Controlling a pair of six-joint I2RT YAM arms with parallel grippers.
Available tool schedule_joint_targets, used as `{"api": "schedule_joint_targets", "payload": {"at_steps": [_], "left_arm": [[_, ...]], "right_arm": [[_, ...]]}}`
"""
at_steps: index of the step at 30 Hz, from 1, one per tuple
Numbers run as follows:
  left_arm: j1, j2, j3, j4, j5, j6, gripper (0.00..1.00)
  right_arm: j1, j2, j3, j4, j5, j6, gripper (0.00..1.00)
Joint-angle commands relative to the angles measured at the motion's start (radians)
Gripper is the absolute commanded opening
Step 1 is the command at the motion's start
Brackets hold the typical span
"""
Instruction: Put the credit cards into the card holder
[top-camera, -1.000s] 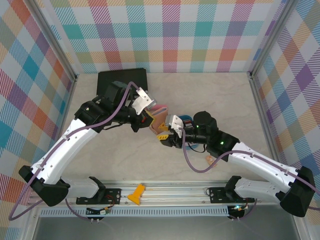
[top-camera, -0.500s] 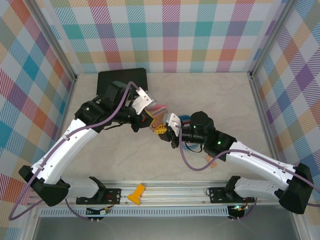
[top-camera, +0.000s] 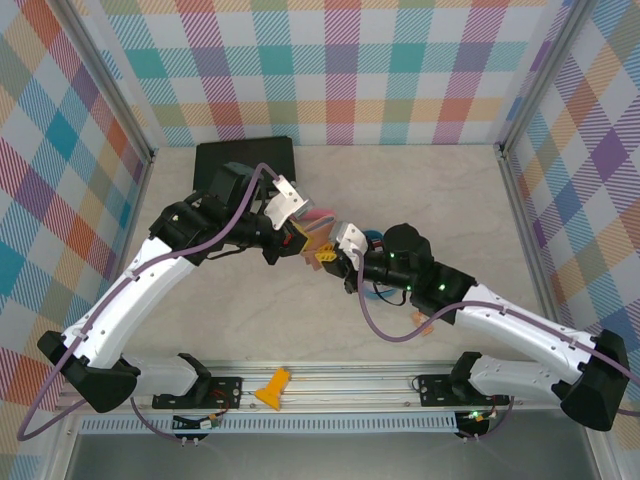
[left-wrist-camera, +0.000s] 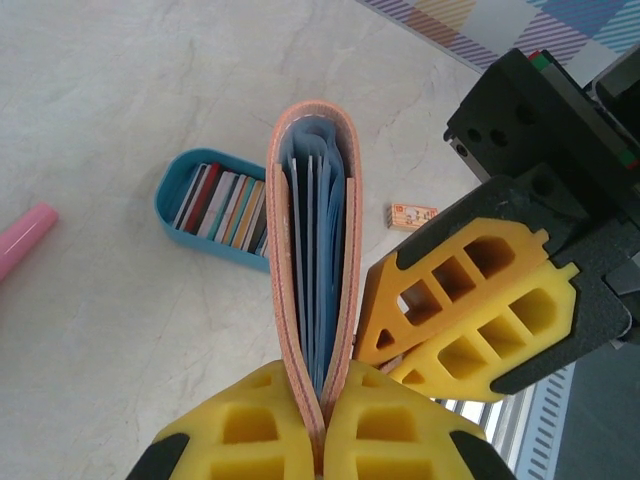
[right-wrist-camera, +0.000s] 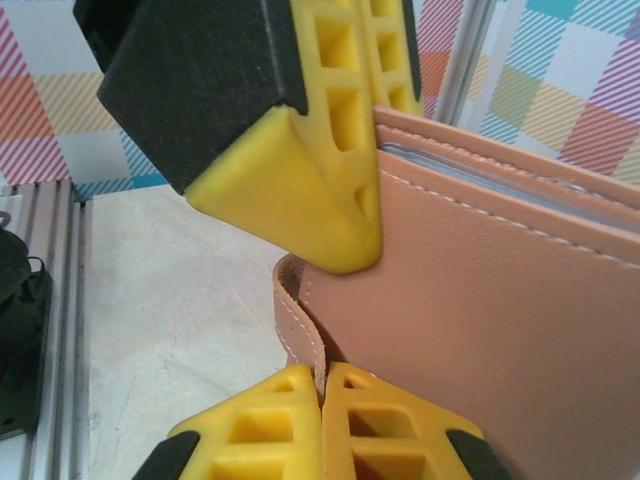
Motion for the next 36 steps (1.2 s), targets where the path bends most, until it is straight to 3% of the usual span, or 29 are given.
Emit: {"api": "schedule_joint_targets", "payload": {"at_steps": [1, 13, 20, 31, 36], "left_arm": [[-0.017, -0.032, 0.007, 0.006, 0.052, 0.029, 0.0], [-0.018, -0.053, -0.007, 0.022, 0.099, 0.039, 0.0], [-0.02, -0.072, -0.034, 0.053, 0.209, 0.033, 0.0], [-0.026, -0.045, -0.032, 0.022, 0.273, 0.032, 0.0], [-0.029, -0.03, -0.03, 0.018, 0.307, 0.024, 0.0]], "right_arm": [[0.002, -0.032, -0.021, -0.001, 0.071, -0.009, 0.0], [-0.001, -0.026, -0.011, -0.02, 0.121, 0.006, 0.0], [-0.002, 0.003, 0.017, -0.026, 0.173, 0.044, 0.0], [-0.002, 0.01, 0.056, -0.026, 0.259, 0.12, 0.0], [-0.002, 0.017, 0.073, -0.02, 0.294, 0.144, 0.08]]}}
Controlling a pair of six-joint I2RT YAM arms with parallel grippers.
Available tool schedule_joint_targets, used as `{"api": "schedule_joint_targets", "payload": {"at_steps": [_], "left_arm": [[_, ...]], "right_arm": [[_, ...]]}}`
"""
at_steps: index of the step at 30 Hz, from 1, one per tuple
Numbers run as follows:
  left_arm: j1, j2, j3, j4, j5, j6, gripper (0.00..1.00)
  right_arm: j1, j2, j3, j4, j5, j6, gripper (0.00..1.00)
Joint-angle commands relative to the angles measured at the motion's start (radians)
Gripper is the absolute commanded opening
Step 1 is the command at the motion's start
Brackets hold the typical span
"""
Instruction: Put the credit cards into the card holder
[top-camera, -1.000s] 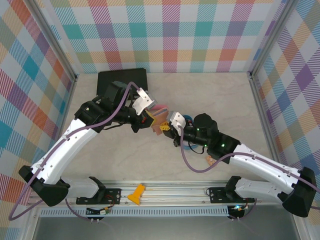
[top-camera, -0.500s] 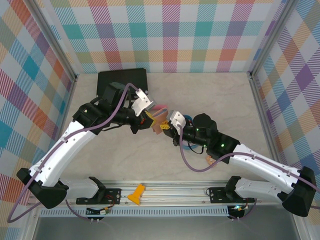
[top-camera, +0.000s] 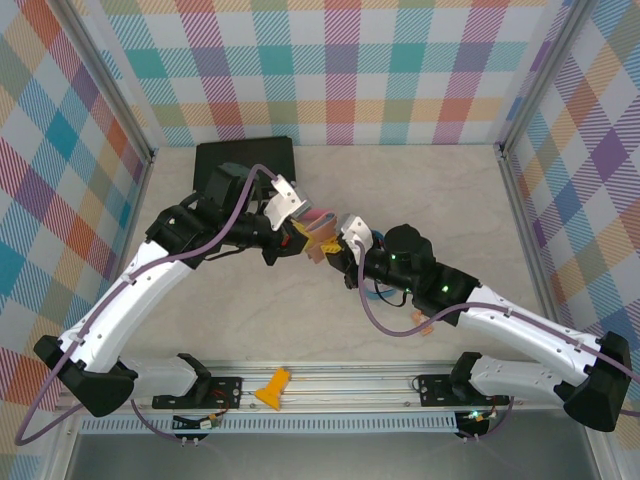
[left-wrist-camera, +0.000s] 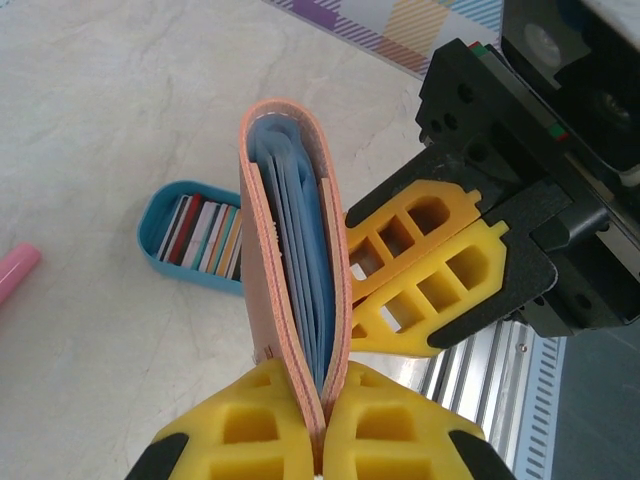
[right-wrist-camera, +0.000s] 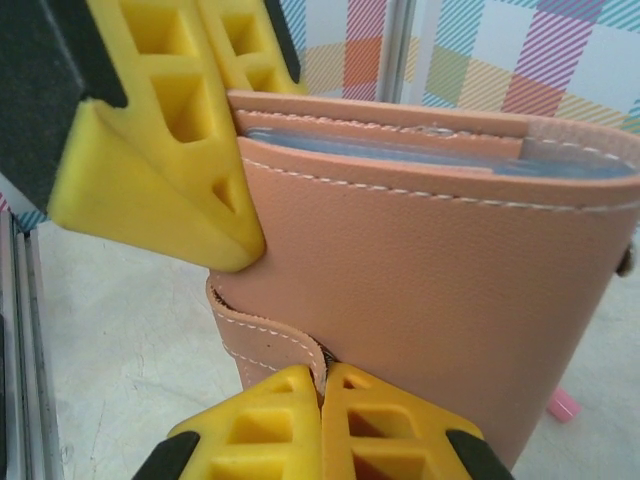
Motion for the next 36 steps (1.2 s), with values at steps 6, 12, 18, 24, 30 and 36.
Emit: {"api": "schedule_joint_targets", "payload": {"at_steps": [6, 12, 18, 24, 30, 36], "left_arm": [[-0.033, -0.01, -0.011, -0.012, 0.264, -0.011, 0.0], [-0.034, -0.01, -0.013, -0.016, 0.281, -0.016, 0.0], [-0.034, 0.002, -0.003, -0.041, 0.285, -0.013, 0.0], [-0.034, 0.008, 0.012, -0.063, 0.284, -0.007, 0.0], [-0.035, 0.013, 0.023, -0.058, 0.296, -0.018, 0.0], [-0.035, 0.011, 0.024, -0.058, 0.324, -0.014, 0.0]], "right_arm": [[-0.015, 0.029, 0.048, 0.037, 0.187, 0.073, 0.19], [-0.015, 0.024, 0.049, 0.031, 0.215, 0.067, 0.36], [-0.029, 0.013, 0.057, 0.005, 0.196, 0.034, 0.41], [-0.056, -0.014, 0.051, -0.018, 0.194, 0.011, 0.46], [-0.056, -0.026, 0.032, -0.004, 0.232, -0.002, 0.54], [-0.065, -0.039, 0.02, 0.013, 0.204, -0.052, 0.59]]}}
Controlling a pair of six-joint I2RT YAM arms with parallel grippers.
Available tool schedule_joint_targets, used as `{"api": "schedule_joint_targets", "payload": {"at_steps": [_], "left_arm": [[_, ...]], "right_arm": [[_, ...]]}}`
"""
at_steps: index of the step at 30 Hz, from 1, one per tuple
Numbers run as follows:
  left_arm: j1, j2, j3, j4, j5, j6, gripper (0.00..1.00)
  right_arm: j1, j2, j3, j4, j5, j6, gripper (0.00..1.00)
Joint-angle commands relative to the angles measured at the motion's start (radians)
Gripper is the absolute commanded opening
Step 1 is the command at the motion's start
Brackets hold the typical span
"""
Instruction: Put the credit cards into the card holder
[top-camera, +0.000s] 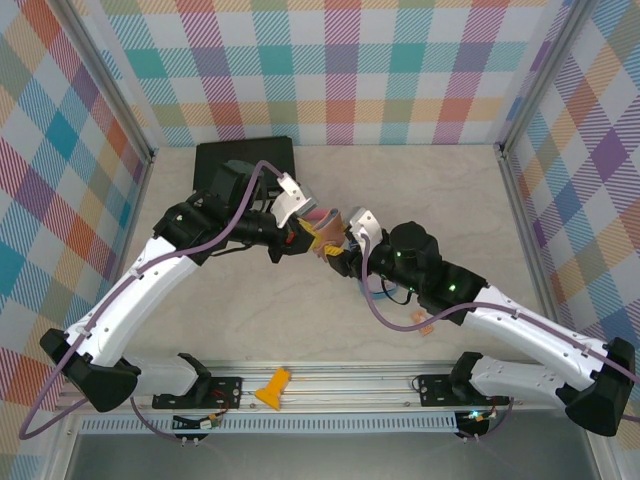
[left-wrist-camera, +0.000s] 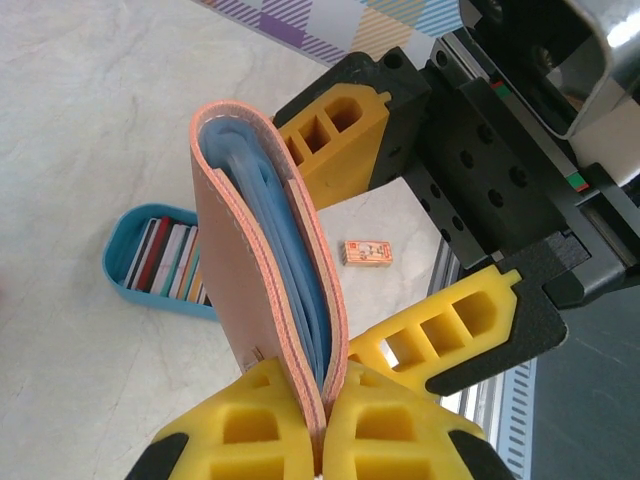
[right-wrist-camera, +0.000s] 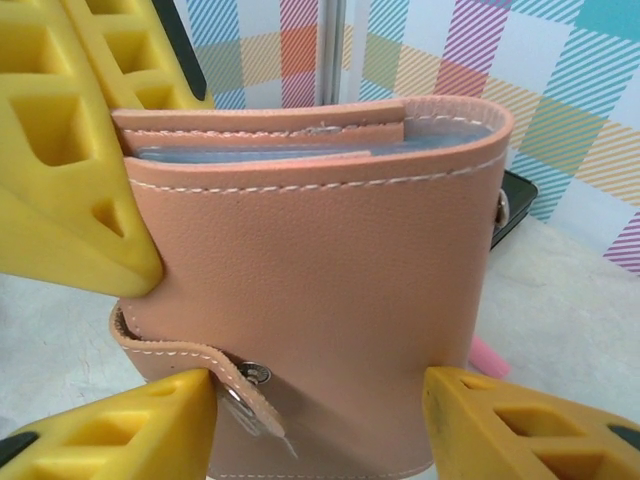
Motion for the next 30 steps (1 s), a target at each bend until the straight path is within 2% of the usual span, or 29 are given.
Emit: {"api": "schedule_joint_targets", "payload": {"at_steps": [1, 14, 19, 23, 30], "left_arm": [[-0.035, -0.018, 0.026, -0.108, 0.252, -0.001, 0.0], [-0.039, -0.037, 0.007, -0.154, 0.325, 0.084, 0.0], [-0.039, -0.034, 0.013, -0.173, 0.318, 0.099, 0.0], [-0.039, -0.026, 0.017, -0.198, 0.304, 0.111, 0.0], [-0.039, -0.029, 0.016, -0.185, 0.295, 0.103, 0.0]], "right_arm": [[-0.048, -0.013, -0.001, 0.077, 0.082, -0.052, 0.6], [-0.175, -0.057, -0.025, 0.093, -0.354, -0.077, 0.67], [-0.183, -0.065, -0.03, 0.096, -0.388, -0.074, 0.6], [-0.192, -0.073, -0.021, 0.083, -0.403, -0.077, 0.48], [-0.198, -0.076, -0.022, 0.078, -0.429, -0.076, 0.41]]}}
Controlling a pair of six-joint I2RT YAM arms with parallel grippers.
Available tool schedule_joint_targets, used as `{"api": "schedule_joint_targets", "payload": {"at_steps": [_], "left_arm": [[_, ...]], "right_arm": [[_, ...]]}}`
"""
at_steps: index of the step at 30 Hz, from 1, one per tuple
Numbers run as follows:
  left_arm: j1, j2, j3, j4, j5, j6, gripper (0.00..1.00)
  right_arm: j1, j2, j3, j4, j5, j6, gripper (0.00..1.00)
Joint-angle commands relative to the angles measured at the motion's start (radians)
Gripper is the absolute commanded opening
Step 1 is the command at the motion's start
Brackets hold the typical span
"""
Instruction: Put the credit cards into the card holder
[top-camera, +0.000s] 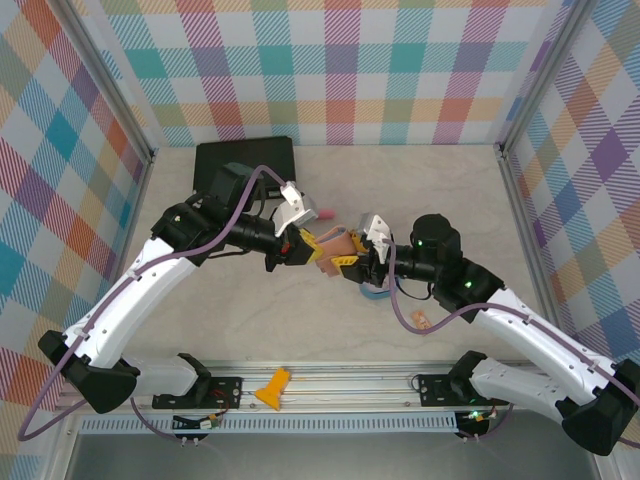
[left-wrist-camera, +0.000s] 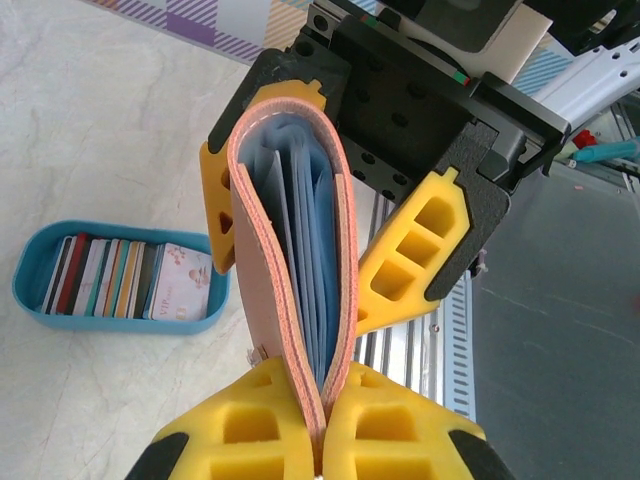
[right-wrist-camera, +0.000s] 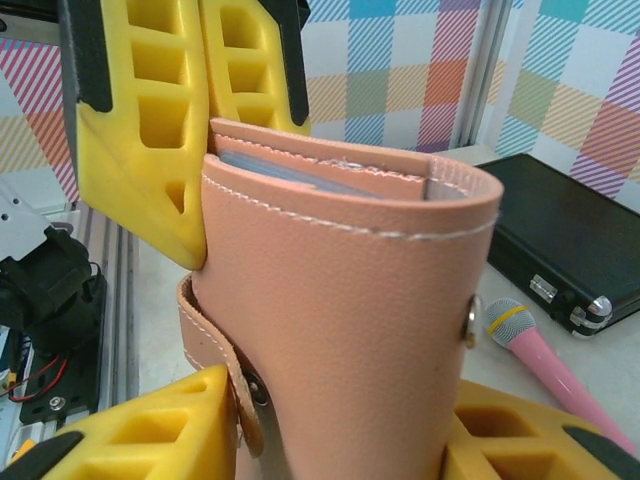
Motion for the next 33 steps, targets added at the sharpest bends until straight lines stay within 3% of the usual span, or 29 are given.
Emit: {"api": "schedule_joint_targets", "payload": {"at_steps": [1, 8, 11, 13, 16, 17, 20, 23, 29, 33], "left_arm": [[-0.039, -0.025, 0.013, -0.122, 0.138, 0.008, 0.0], [-0.039, -0.016, 0.006, -0.124, 0.139, 0.009, 0.0], [-0.038, -0.015, 0.007, -0.107, 0.145, 0.0, 0.0], [-0.039, -0.011, 0.007, -0.091, 0.149, -0.009, 0.0], [-0.039, -0.004, 0.007, -0.068, 0.118, -0.056, 0.0], [-0.039, 0.004, 0.01, -0.066, 0.096, -0.084, 0.0], [-0.033, 0.031, 0.011, -0.095, 0.03, -0.128, 0.0], [-0.012, 0.023, -0.064, -0.04, -0.07, -0.259, 0.0], [0.051, 0.032, -0.282, 0.187, -0.322, -0.733, 0.0], [0.094, 0.112, -0.42, 0.373, -0.316, -0.916, 0.0]], "right_arm": [[-0.038, -0.014, 0.004, 0.095, 0.062, 0.003, 0.4], [-0.071, -0.011, 0.009, 0.11, -0.059, 0.032, 0.21], [-0.071, 0.005, 0.032, 0.089, -0.1, 0.037, 0.17], [-0.071, 0.013, 0.037, 0.089, -0.114, 0.051, 0.24], [-0.07, 0.017, 0.036, 0.093, -0.11, 0.066, 0.6], [-0.071, 0.017, 0.037, 0.085, -0.1, 0.066, 0.67], [-0.091, -0.008, 0.019, 0.079, -0.069, 0.113, 0.73], [-0.202, -0.05, -0.004, 0.053, -0.099, 0.223, 0.76], [-0.404, -0.003, 0.06, -0.187, -0.072, 0.445, 0.76], [-0.424, 0.086, 0.085, -0.257, -0.043, 0.545, 0.76]]}}
